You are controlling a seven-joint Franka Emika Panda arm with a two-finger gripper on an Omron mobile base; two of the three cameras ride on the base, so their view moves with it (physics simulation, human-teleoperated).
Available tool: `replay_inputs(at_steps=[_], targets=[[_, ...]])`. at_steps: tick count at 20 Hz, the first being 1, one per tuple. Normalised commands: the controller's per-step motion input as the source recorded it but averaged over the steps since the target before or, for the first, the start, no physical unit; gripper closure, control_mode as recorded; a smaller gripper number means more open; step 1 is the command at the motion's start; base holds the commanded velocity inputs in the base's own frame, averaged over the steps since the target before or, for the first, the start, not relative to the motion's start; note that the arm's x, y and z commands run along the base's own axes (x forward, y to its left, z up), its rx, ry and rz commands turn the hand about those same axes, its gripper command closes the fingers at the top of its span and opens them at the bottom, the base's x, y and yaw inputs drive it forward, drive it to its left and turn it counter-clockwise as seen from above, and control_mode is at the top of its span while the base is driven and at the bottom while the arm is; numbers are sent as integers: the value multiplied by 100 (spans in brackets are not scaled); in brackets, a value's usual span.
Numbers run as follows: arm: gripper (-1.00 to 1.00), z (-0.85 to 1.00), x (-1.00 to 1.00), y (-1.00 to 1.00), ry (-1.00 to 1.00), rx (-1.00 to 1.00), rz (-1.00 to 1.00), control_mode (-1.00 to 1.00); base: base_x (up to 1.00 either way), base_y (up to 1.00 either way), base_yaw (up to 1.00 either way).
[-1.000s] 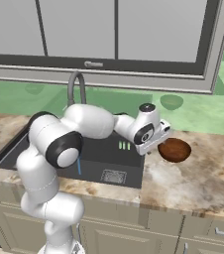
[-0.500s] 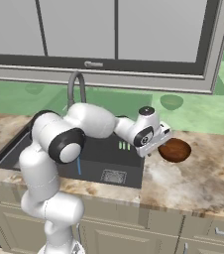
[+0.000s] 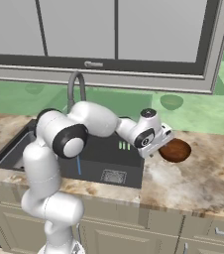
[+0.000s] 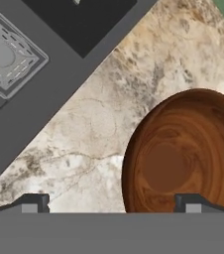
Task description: Rinse each bowl for a few seconds and place them down in the sink or on the counter.
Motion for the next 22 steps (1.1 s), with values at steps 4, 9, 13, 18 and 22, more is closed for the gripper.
replay_inputs(at_steps=[4, 9, 13, 18, 22], targets=[[-100, -10, 12, -10, 1, 0, 1, -100, 0, 0, 0], [-100, -13, 12, -6, 4, 0, 0, -100, 0, 0, 0], [-100, -14, 12, -5, 6, 0, 1, -100, 0, 0, 0], [-100, -12, 11, -3, 6, 0, 1, -100, 0, 0, 0], [-100, -10, 10, -7, 6, 0, 2, -100, 0, 0, 0]])
